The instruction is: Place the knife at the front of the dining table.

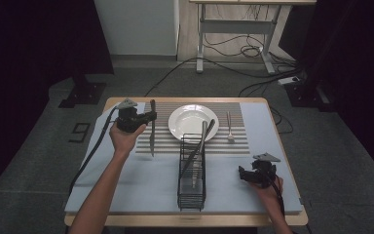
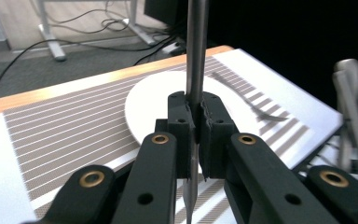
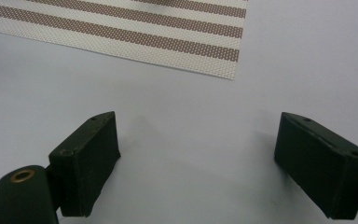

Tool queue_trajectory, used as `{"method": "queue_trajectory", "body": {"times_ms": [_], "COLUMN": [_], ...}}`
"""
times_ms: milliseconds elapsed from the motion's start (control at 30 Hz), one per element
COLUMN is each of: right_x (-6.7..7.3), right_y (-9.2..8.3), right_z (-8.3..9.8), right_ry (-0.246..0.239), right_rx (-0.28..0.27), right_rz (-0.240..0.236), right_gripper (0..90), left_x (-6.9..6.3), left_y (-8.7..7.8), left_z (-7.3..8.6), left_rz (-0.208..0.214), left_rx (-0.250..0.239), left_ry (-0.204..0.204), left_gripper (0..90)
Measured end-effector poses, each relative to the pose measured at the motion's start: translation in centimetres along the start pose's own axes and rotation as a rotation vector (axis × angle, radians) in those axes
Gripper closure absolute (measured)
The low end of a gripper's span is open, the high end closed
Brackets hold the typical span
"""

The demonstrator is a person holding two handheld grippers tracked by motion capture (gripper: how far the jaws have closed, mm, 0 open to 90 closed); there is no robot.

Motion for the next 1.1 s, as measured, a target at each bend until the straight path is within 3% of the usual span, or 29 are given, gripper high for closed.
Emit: {"method": "queue_trajectory", "body": {"times_ms": [167,500,867,1100], "right_x": [0.0,0.0,0.0,0.0], "right_y": [0.0,0.0,0.0,0.0], "right_z": [0.0,0.0,0.0,0.0], "right_ry": [0.001,0.004,0.005,0.005], "right_rx": [-0.001,0.001,0.0,0.0], "right_rz": [0.0,0.0,-0.002,-0.001], "right_gripper": [13.5,13.4,13.4,13.4], "left_x": [0.9,2.0,4.8,7.2], "left_y": [1.1,2.4,5.1,7.7], "left_z": [0.1,0.1,0.6,1.3], "left_rz": [-0.047,-0.061,-0.088,-0.094], "left_rx": [0.019,0.021,0.08,0.118], "left_ry": [0.008,-0.035,-0.106,-0.181], "left_gripper": [84.4,84.3,83.0,82.2]}}
Point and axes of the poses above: each handheld gripper's, and its own axes: y roughly forward along the jaws, z roughly out of its underside, x roughly to its left, the point moved 3 cm from there along y, roughly forward along the jaws, and after that the axes turned 9 degrees about -x, right-handed, at the moved point
